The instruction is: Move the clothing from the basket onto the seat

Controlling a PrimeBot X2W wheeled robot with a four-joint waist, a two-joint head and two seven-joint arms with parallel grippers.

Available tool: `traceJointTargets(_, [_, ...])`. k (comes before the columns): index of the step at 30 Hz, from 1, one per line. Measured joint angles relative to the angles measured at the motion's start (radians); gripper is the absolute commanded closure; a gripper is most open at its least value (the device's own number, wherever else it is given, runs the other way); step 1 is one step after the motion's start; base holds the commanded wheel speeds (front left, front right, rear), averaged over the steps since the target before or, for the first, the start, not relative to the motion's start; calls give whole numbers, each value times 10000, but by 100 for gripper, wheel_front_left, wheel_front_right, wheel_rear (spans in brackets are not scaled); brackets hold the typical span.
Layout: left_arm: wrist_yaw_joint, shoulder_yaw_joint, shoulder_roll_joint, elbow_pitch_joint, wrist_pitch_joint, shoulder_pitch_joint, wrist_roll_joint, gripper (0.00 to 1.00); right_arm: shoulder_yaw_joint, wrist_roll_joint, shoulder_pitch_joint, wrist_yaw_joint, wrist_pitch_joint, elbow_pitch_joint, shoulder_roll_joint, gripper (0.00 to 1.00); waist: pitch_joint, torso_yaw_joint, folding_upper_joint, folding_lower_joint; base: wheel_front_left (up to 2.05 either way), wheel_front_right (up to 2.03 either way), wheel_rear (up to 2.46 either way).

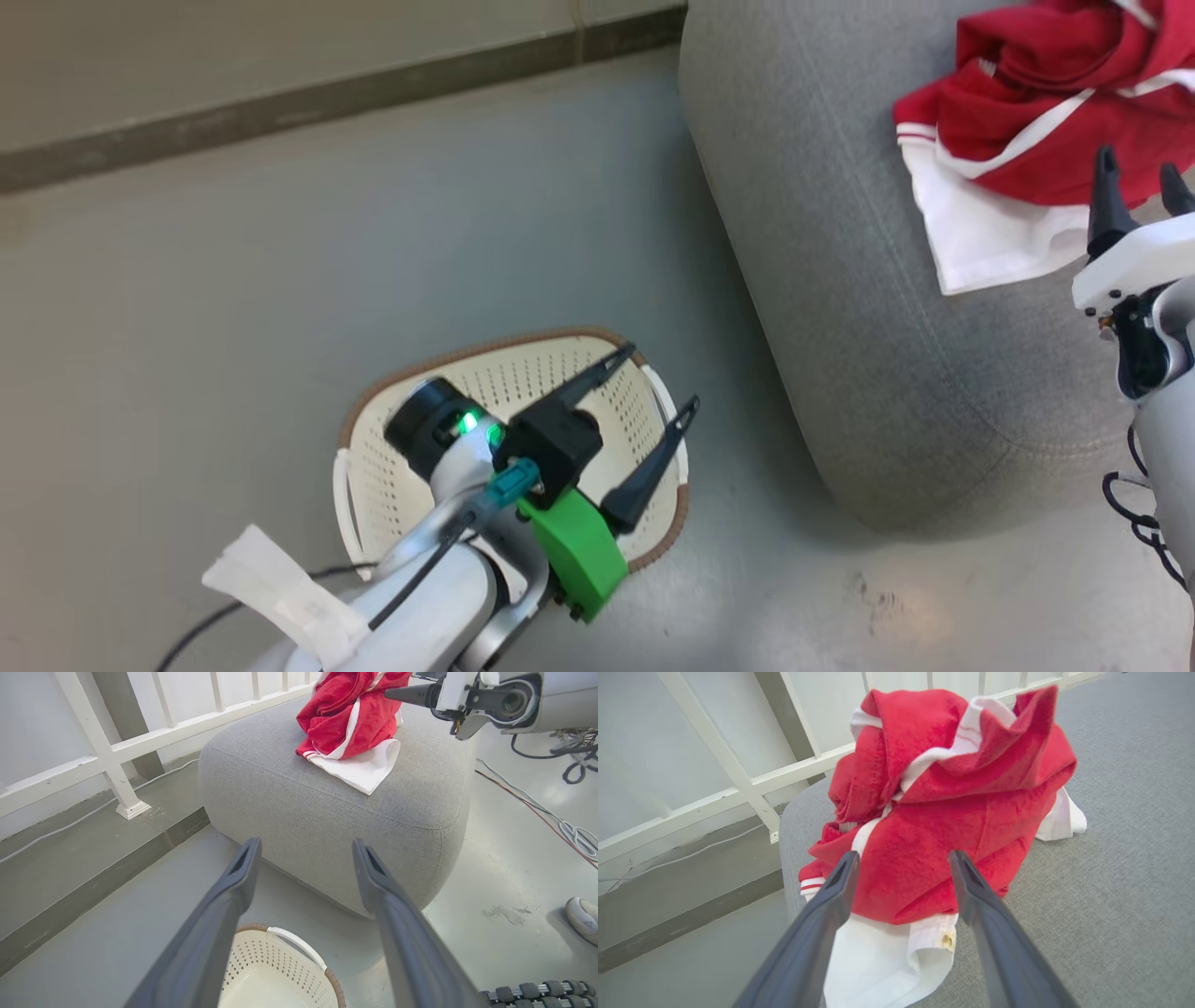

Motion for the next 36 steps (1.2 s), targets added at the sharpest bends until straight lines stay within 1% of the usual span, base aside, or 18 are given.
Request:
traceJointTargets(6, [140, 92, -213, 217, -253, 419, -165, 0, -127, -123, 573, 12, -2, -1120, 2, 0, -674, 198, 0, 0, 0, 0, 0])
traceJointTargets(10, [332, 435, -161, 349, -399, 734, -194, 0, -90, -295, 1111, 92, -4, -1944, 136, 0, -1088, 431, 0, 0, 0, 0, 0])
traceJointTargets(14, [483, 1043, -58, 495, -629, 1162, -479, 0, 84, -431, 1549, 96, -12, -2683, 623, 0, -1476, 681, 0, 0, 0, 0, 0])
traceJointTargets(20, [610, 1787, 73, 612, -803, 1771, -721, 0, 357, -650, 2466, 96, -13, -3331, 982, 0, -1995, 1032, 0, 0, 0, 0, 0])
traceJointTargets(28, [692, 3181, 230, 767, -1244, 2468, -874, 0, 803, -918, 3475, 98, -13, -4194, 1590, 0, -2491, 1438, 0, 0, 0, 0, 0])
traceJointTargets(32, [692, 4132, 368, 1051, -1361, 2907, -838, 0, 972, -1089, 4010, 127, -13, -4579, 1668, 0, -2675, 1575, 0, 0, 0, 0, 0])
traceJointTargets(33, [692, 4132, 368, 1051, -1361, 2907, -838, 0, 972, -1089, 4010, 127, -13, -4579, 1668, 0, -2675, 1575, 0, 0, 0, 0, 0])
traceJointTargets(36, [692, 4581, 389, 1264, -1402, 3196, -715, 0, 1028, -1168, 4371, 125, -13, -4826, 1730, 0, -2803, 1649, 0, 0, 0, 0, 0])
